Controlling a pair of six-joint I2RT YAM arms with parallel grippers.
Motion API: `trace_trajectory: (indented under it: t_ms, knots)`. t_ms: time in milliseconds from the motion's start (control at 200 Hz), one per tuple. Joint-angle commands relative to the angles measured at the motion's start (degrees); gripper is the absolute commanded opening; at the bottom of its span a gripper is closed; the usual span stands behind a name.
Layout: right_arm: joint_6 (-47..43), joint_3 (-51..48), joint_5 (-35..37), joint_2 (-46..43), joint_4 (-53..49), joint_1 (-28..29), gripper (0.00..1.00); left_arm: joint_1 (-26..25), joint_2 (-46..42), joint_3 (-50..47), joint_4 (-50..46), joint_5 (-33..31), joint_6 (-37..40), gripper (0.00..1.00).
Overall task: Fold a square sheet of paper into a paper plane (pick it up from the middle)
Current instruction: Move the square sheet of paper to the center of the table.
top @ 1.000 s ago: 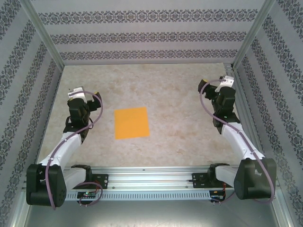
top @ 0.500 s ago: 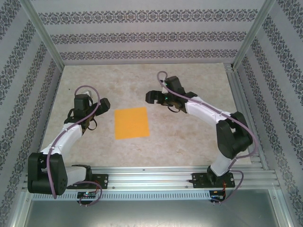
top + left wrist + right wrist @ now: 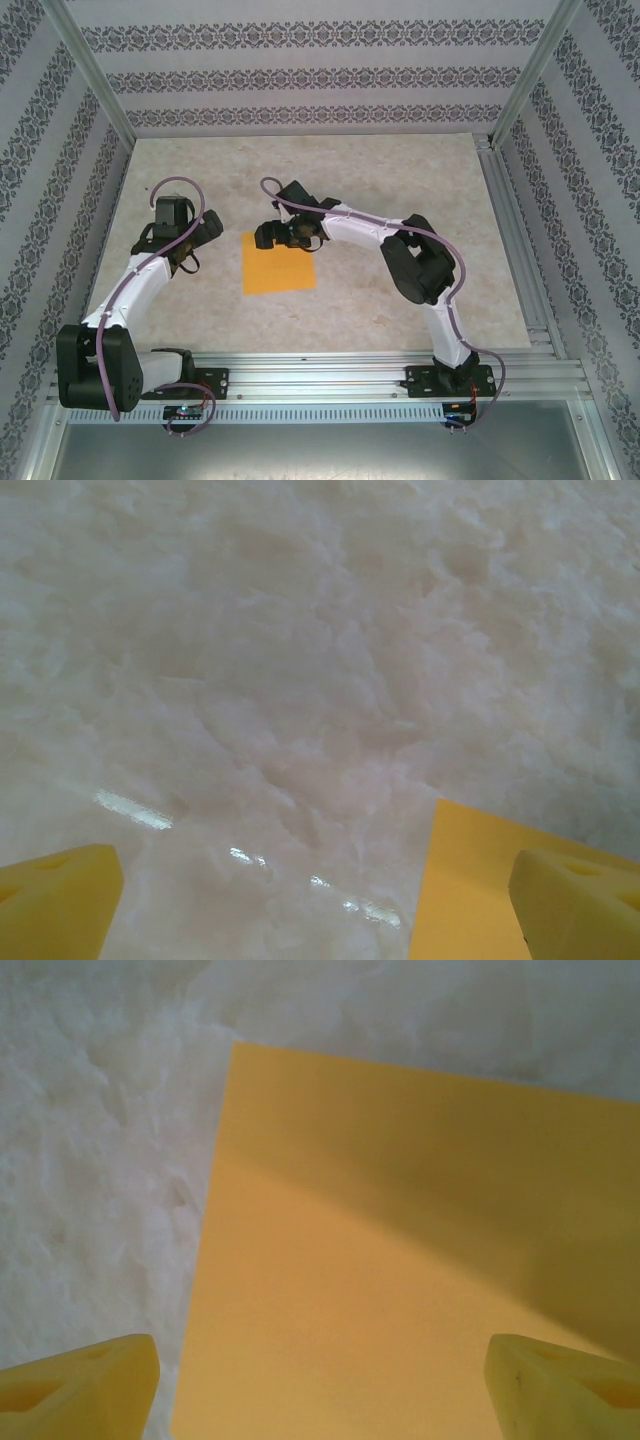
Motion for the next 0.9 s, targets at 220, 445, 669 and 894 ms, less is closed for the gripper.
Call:
trace_trajectory:
  t_ms: [220, 445, 669, 894]
  knots:
    - [0.4, -2.5, 1.5, 0.3, -2.9, 0.8, 0.86, 0.7, 0.2, 1.0, -0.4, 2.6, 2.0, 1.00]
    - [-3.3, -15.2, 5.5, -8.2, -2.0, -3.1, 0.86, 0.7, -0.5, 0.9, -0.3, 5.0, 2.3, 1.00]
    - [-11.1, -19.1, 9.8, -13.0, -9.3, -8.8, 0.86, 0.7, -0.5, -0.3, 2.7, 8.9, 1.8, 1.00]
    - [-7.5, -9.6, 24.1, -13.7, -21.0, -6.1, 0.86, 0.6, 0.3, 1.3, 3.0, 10.5, 1.1, 1.00]
